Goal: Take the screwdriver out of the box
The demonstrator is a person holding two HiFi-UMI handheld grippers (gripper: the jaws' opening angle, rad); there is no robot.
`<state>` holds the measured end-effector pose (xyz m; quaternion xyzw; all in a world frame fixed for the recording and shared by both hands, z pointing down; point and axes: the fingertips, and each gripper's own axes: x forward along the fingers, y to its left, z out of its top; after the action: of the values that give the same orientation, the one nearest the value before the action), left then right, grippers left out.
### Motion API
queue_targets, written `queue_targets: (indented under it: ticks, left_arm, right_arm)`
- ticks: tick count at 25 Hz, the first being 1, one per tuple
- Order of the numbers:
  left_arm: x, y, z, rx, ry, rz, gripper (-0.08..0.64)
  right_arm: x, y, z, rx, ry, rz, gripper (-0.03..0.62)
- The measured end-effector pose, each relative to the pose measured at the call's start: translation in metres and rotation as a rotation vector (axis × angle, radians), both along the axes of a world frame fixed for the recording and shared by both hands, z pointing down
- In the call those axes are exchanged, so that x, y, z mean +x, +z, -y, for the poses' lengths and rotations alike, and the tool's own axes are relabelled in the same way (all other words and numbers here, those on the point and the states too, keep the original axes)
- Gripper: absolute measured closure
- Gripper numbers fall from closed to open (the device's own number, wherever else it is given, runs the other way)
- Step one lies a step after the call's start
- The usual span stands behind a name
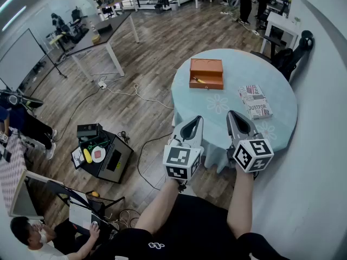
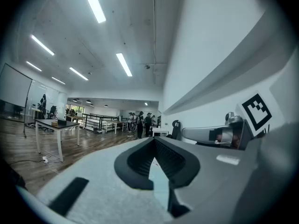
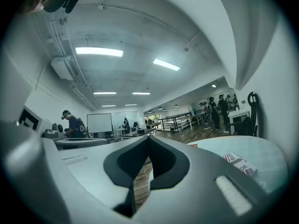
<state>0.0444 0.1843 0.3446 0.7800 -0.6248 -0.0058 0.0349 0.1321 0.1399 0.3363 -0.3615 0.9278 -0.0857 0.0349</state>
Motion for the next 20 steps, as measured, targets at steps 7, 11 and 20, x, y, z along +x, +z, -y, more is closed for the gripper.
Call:
queue_targets:
  ticks: [7, 11, 20]
  left_arm:
    - [0.007, 0.002, -0.006, -0.001, 0.032, 0.013, 0.555]
    - [0.012, 0.0, -0.005, 0.006, 0.041, 0.012, 0.555]
    - [0.007, -0.006, -0.008, 0.026, 0.034, 0.011, 0.555]
  right_arm:
    - [0.003, 0.008, -0.004, -0.021, 0.018, -0.024, 0.583]
    - [0.011, 0.0, -0.001, 0.015, 0.062, 0.01, 0.583]
    - [0.023, -0.006, 0.007, 0.01, 0.126, 0.032, 0.583]
